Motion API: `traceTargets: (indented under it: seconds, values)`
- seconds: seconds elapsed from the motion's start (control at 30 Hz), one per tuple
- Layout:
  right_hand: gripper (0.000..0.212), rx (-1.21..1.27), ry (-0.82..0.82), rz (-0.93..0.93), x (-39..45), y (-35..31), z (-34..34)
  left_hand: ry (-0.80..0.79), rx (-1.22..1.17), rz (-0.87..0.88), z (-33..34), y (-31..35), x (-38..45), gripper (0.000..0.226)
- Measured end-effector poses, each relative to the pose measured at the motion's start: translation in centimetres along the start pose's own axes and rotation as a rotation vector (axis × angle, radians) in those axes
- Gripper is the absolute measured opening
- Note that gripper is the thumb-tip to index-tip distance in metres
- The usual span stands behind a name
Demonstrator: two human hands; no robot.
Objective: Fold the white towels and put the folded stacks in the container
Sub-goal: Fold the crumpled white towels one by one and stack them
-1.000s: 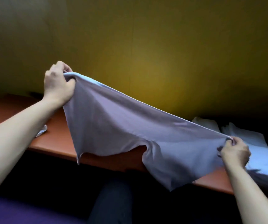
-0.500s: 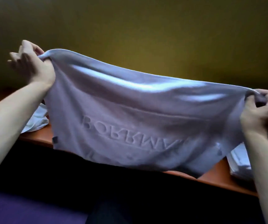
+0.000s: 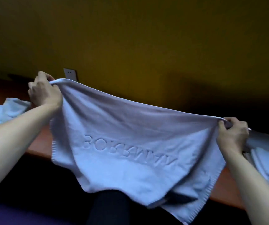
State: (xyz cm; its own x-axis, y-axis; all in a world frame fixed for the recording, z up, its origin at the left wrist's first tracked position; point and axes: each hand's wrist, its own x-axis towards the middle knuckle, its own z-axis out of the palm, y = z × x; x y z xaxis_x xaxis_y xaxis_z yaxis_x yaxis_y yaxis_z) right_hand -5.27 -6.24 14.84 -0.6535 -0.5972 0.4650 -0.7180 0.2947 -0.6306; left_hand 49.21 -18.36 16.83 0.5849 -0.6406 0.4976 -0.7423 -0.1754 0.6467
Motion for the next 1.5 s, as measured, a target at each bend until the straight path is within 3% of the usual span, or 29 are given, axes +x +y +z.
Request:
traceTargets:
  seconds: [0.27, 0.53, 0.73, 0.8, 0.93, 1.07, 1.17, 1.37, 1.43, 1.5]
  values:
    - [0.021, -0.126, -0.083, -0.050, 5.3, 2.5, 9.5, -0.092, 0.135, -0.061, 12.6, 0.7, 3.5, 0.021]
    - [0.019, -0.211, -0.134, -0.145, 7.9, 6.9, 15.2, -0.191, 0.326, 0.016, 23.8, 0.8, 4.6, 0.024]
    - [0.019, -0.281, -0.206, -0.140, 9.3, 9.4, 17.2, -0.482, 0.327, 0.091, 27.4, -0.3, -0.7, 0.071]
    - [0.020, -0.310, -0.259, -0.124, 9.3, 10.4, 17.5, -0.594, 0.350, 0.198, 27.0, -0.7, -4.3, 0.069]
    - [0.030, -0.278, -0.389, -0.056, 8.8, 11.9, 17.1, -0.708, 0.141, 0.464, 23.4, 1.6, -15.2, 0.041]
    - [0.037, -0.239, -0.455, -0.025, 8.1, 12.4, 15.1, -0.919, -0.093, 0.764, 18.5, 6.4, -27.7, 0.037]
    - [0.039, -0.228, -0.454, -0.025, 7.3, 13.6, 13.1, -0.988, -0.220, 1.015, 15.4, 10.3, -35.9, 0.033]
    - [0.025, -0.157, -0.418, 0.056, 5.3, 16.9, 8.8, -1.096, -0.157, 1.362, 12.1, 14.1, -47.5, 0.032]
    - [0.019, -0.109, -0.440, 0.149, 4.7, 17.7, 8.3, -1.123, -0.035, 1.387, 12.0, 14.0, -50.4, 0.051]
    - [0.027, -0.140, -0.534, 0.206, 4.2, 18.3, 8.5, -1.063, 0.048, 1.340, 12.4, 14.1, -51.9, 0.054]
